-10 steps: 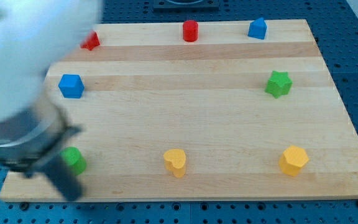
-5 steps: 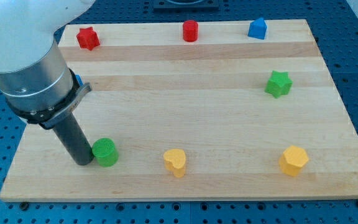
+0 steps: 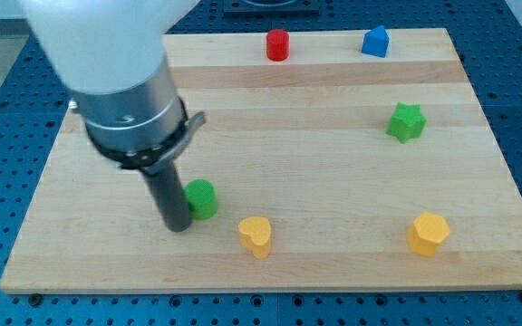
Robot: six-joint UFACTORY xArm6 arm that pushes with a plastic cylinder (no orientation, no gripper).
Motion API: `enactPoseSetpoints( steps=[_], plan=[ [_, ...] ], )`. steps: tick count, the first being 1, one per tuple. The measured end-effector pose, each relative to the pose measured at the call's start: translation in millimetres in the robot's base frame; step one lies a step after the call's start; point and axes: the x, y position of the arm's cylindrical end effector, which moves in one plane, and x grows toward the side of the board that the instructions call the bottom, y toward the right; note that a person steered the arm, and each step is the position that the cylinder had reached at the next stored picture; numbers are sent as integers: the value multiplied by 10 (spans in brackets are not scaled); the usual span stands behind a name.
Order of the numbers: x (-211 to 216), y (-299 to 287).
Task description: Slide the green circle towards the center
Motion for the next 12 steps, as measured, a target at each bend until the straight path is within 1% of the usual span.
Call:
enactPoseSetpoints(
  steps=[1, 2, 3, 4, 6, 7, 8, 9, 10, 11, 12],
  plan=[
    [89, 529],
    [-355, 534],
    [-318, 176],
    [-194, 627],
    [-138, -230],
    [-203, -466],
    [-449, -510],
    [-558, -845],
    [-575, -836],
    [-785, -529],
    [-1071, -868]
  ],
)
